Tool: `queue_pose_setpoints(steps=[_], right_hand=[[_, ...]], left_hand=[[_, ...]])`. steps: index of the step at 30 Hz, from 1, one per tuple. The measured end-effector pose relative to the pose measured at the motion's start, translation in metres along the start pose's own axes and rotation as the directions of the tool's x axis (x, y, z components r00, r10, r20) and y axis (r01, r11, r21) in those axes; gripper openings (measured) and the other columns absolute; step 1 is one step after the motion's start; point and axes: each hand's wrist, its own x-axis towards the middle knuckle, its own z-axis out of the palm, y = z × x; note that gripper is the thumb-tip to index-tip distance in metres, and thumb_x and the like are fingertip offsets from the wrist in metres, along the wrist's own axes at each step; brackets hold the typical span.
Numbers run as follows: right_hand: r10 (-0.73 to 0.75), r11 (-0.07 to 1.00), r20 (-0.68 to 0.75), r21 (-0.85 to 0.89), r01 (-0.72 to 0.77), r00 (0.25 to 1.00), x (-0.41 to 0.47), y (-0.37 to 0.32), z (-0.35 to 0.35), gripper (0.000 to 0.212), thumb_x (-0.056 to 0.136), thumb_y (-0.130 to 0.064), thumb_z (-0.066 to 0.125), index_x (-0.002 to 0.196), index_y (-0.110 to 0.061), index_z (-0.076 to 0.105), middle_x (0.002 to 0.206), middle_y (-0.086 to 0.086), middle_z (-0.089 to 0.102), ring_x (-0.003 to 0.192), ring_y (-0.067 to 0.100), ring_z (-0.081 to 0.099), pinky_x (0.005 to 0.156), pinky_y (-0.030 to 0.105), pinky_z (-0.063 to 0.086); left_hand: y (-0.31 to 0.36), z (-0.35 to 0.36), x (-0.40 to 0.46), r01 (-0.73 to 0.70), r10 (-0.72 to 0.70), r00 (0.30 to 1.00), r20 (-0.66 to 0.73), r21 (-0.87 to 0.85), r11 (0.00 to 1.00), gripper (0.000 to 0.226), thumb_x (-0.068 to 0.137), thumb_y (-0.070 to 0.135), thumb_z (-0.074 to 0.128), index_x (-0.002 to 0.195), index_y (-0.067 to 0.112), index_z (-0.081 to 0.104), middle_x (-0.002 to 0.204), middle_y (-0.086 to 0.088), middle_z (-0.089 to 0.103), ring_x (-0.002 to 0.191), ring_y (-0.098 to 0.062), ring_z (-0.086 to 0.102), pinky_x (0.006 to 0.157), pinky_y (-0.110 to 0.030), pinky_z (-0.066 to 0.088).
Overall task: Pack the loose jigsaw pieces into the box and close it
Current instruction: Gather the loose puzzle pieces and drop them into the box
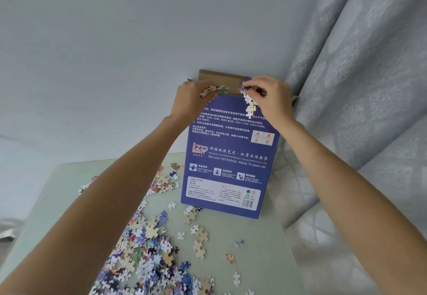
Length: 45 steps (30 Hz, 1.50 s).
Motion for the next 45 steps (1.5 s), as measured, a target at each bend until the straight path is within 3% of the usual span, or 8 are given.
queue_pose_setpoints(steps=[6,13,18,23,27,33,40,45], right_hand=[[-0.139,0.986,-0.046,-0.096,0.135,0.989,0.042,0.031,0.006,0.018,0.082,-0.008,0.064,0.097,-0.013,0.073,0.098,0.004,0.069,0.083,0.013,0.064,0.074,0.020,0.050],[-0.243,0.950,0.057,-0.187,0.250,0.968,0.043,0.057,0.021,0.019,0.083,-0.010,0.062,0.098,-0.012,0.073,0.103,0.004,0.069,0.086,0.018,0.066,0.073,0.029,0.054],[-0.221,0.964,0.149,-0.118,0.239,0.964,0.028,0.054,0.020,0.017,0.085,-0.009,0.062,0.098,-0.010,0.073,0.102,0.005,0.068,0.086,0.020,0.066,0.072,0.032,0.054],[-0.234,0.957,0.269,-0.108,0.271,0.934,0.009,0.026,0.006,0.018,0.086,-0.007,0.063,0.101,-0.009,0.072,0.104,0.007,0.067,0.089,0.021,0.064,0.077,0.025,0.048],[-0.191,0.963,0.357,-0.112,0.245,0.914,0.002,0.003,-0.006,0.016,0.088,-0.014,0.063,0.100,-0.009,0.072,0.112,0.005,0.062,0.085,0.018,0.063,0.078,0.025,0.047],[-0.164,0.920,0.443,-0.254,0.299,0.881,-0.005,-0.022,-0.007,0.021,0.091,-0.022,0.057,0.110,-0.014,0.064,0.104,0.002,0.064,0.082,0.022,0.062,0.068,0.030,0.045],[-0.139,0.905,0.464,-0.300,0.303,0.875,-0.004,-0.042,-0.003,0.019,0.095,-0.028,0.052,0.095,-0.015,0.066,0.082,0.001,0.069,0.071,0.017,0.061,0.061,0.024,0.036],[-0.012,0.936,0.456,-0.309,0.171,0.890,-0.028,-0.044,-0.031,0.028,0.088,-0.046,0.057,0.100,-0.022,0.066,0.091,-0.006,0.069,0.078,0.013,0.061,0.065,0.025,0.042]], left_hand=[[-0.007,0.027,0.047,-0.064,0.060,0.997,-0.056,-0.065,0.996,0.017,0.083,0.022,0.065,0.099,0.018,0.071,0.094,-0.001,0.072,0.082,-0.019,0.065,0.075,-0.032,0.049],[-0.028,0.050,0.059,-0.041,0.030,0.986,0.164,0.066,0.997,0.020,0.085,0.023,0.064,0.104,0.020,0.068,0.094,-0.008,0.069,0.088,-0.030,0.060,0.068,-0.031,0.040],[-0.027,0.035,0.052,-0.031,0.000,0.963,0.270,0.109,0.994,0.014,0.086,0.029,0.061,0.090,0.016,0.062,0.074,0.003,0.054,0.077,-0.025,0.056,0.060,-0.030,0.034],[-0.013,0.009,0.026,0.004,-0.004,0.962,0.274,0.001,1.000,0.034,0.083,0.032,0.065,0.113,0.019,0.057,0.097,0.010,0.057,0.087,-0.008,0.052,0.072,-0.023,0.039],[-0.006,-0.006,0.003,-0.047,0.059,0.974,0.217,-0.057,0.997,0.028,0.080,0.027,0.070,0.104,0.019,0.058,0.097,0.012,0.060,0.083,-0.012,0.058,0.067,-0.016,0.042],[-0.003,-0.013,-0.023,-0.205,0.199,0.960,0.195,0.009,0.979,0.007,0.086,0.021,0.063,0.088,0.015,0.067,0.097,-0.003,0.061,0.079,-0.017,0.057,0.070,-0.035,0.049],[-0.007,-0.021,-0.046,-0.232,0.206,0.962,0.179,0.139,0.963,0.019,0.085,0.016,0.063,0.102,0.023,0.068,0.095,0.003,0.069,0.087,-0.020,0.060,0.070,-0.030,0.047],[-0.004,-0.021,-0.049,-0.193,0.155,0.972,0.179,0.219,0.956,0.020,0.083,0.021,0.063,0.103,0.021,0.066,0.099,0.002,0.068,0.093,-0.022,0.060,0.069,-0.029,0.042]])
